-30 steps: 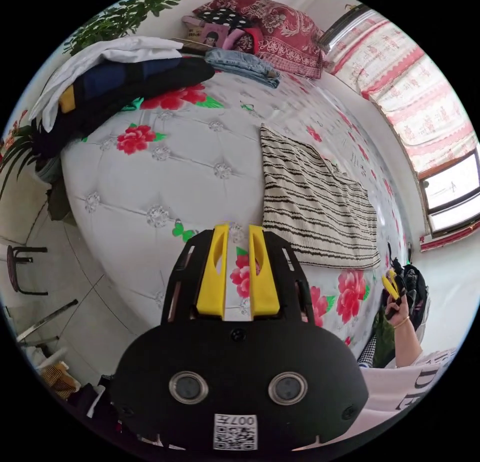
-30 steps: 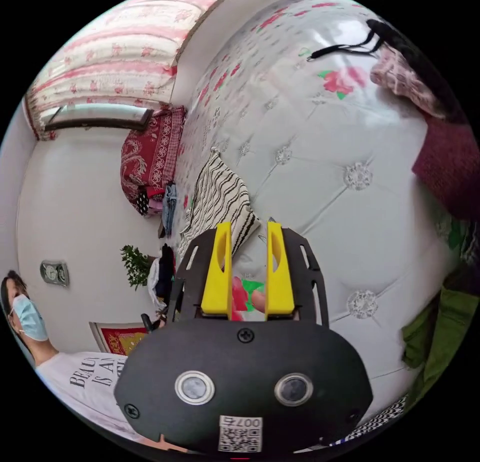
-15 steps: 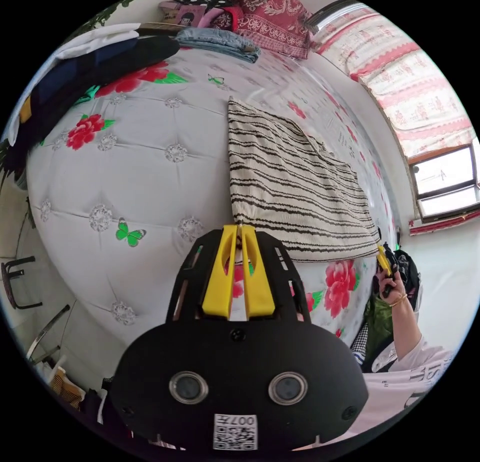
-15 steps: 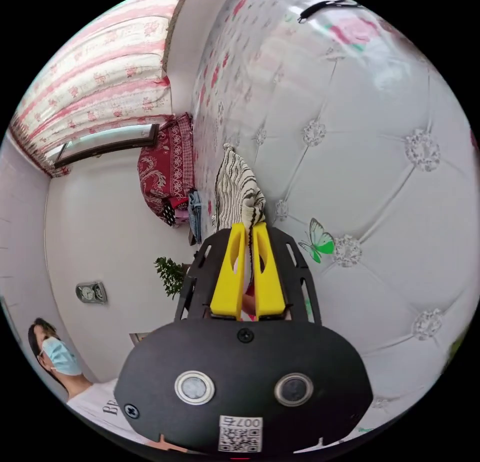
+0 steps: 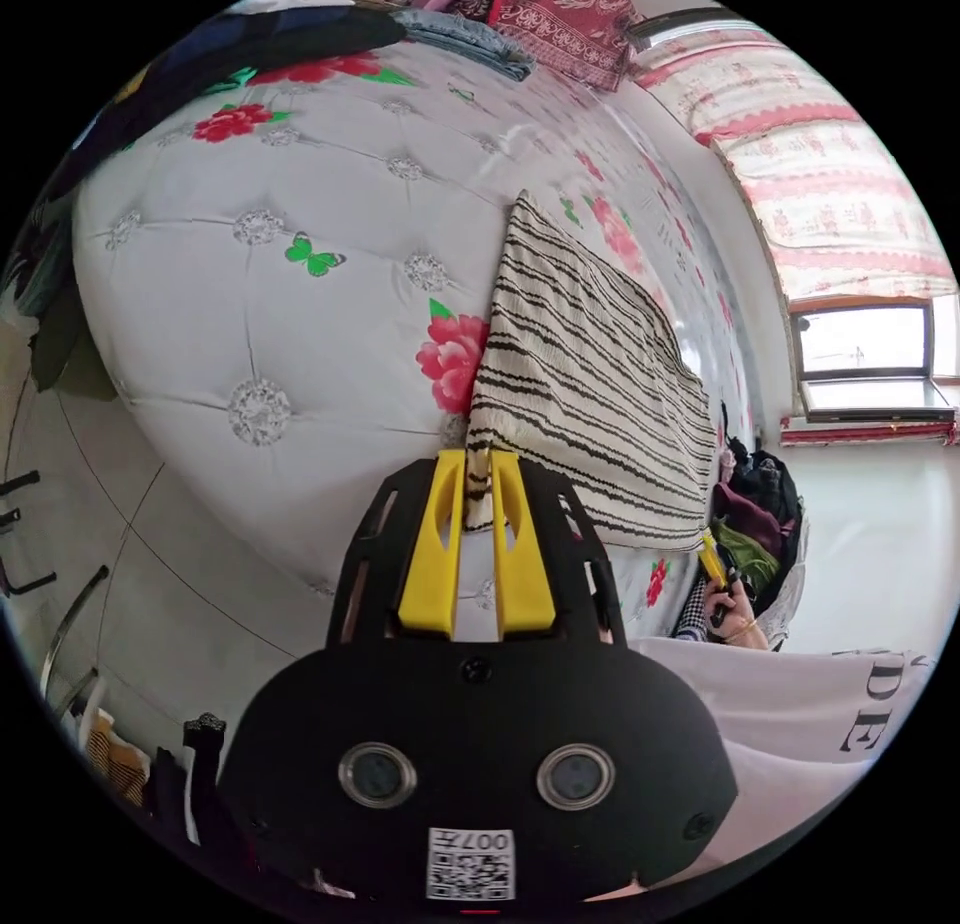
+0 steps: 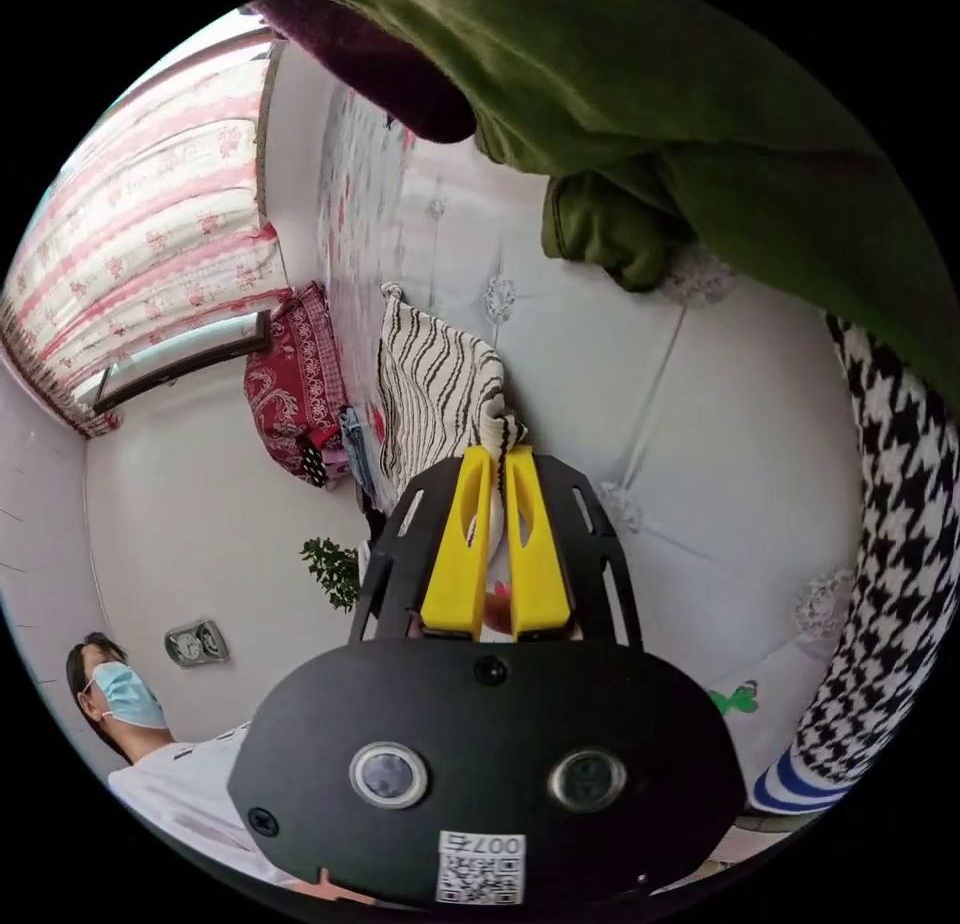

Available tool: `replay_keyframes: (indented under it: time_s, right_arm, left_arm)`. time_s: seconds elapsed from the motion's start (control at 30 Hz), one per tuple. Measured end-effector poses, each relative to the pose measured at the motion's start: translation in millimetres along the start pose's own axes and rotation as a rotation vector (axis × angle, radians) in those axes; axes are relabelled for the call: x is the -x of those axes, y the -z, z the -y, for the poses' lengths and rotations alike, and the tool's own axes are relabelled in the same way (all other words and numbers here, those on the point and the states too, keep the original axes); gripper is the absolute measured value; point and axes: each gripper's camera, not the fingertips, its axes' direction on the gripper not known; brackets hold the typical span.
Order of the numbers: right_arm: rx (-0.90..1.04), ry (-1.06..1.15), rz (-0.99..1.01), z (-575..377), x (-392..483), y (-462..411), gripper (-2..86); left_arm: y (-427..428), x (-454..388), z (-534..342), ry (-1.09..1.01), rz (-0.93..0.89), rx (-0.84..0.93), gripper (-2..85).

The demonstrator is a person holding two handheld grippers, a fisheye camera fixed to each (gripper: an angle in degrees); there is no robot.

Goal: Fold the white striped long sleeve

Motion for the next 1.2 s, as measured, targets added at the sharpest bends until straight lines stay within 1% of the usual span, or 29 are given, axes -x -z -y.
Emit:
replay_keyframes:
  time_s: [0.1,0.13,0.17,0.27,0.3,0.33,0.37,0.4,0.47,0.5,0.57,0.63,0.67,0.8,0.93,1.0,1.1,1.2]
  right_arm:
    - [0.059,0.213,-0.126,-4,75,-33,0.0]
    - [0.097,0.341,-0.188,-12,118,-52,0.0]
    - [0.118,0.413,-0.214,-18,141,-63,0.0]
    - [0.277,0.890,-0.294,-92,282,-146,0.0]
    - [0.318,0.961,-0.300,-108,301,-164,0.0]
    - [0.421,1.087,-0.304,-143,332,-203,0.0]
    - [0.475,1.141,-0.302,-160,344,-224,0.0]
    - [0.577,1.239,-0.293,-198,362,-266,0.0]
    - [0.794,1.368,-0.316,-271,366,-357,0.1]
    - [0.846,1.381,-0.331,-288,361,-379,0.2]
    - [1.000,1.384,-0.406,-341,329,-458,0.4]
    - [1.091,1.347,-0.464,-368,300,-500,0.7]
    - [1.126,1.322,-0.464,-379,286,-516,1.0]
    - [1.151,1.277,-0.419,-386,268,-529,2.2]
    - [1.108,1.191,-0.280,-361,265,-513,3.9]
    - [1.088,1.131,-0.268,-346,259,-507,4.7]
    - [0.957,1.077,-0.275,-315,250,-482,5.6]
    - [0.778,0.952,-0.291,-268,231,-443,6.5]
  left_arm:
    - [10,-3,-3,-0.026,0.019,-0.019,6.3]
    - [12,-2,-4,-0.022,0.024,-0.022,6.3]
    - [16,2,-8,-0.007,0.031,-0.026,6.2]
    - [27,17,-18,0.037,0.018,-0.060,5.2]
    - [30,24,-22,0.049,0.007,-0.068,5.0]
    - [31,27,-24,0.054,0.002,-0.072,4.9]
    - [32,32,-28,0.063,-0.013,-0.079,4.9]
    - [33,37,-31,0.071,-0.031,-0.084,4.9]
    - [31,42,-36,0.079,-0.055,-0.086,4.9]
    - [29,45,-40,0.082,-0.070,-0.085,4.9]
    - [26,49,-44,0.080,-0.090,-0.078,4.9]
    - [23,52,-48,0.077,-0.106,-0.069,5.0]
    - [21,54,-49,0.072,-0.112,-0.062,5.0]
    - [12,62,-49,0.040,-0.127,-0.027,5.2]
    - [11,68,-40,0.020,-0.209,-0.012,6.8]
    - [18,68,-34,-0.021,-0.248,-0.009,8.0]
    - [32,67,-26,-0.078,-0.268,-0.013,9.1]
    - [37,62,-15,-0.126,-0.260,0.007,10.8]
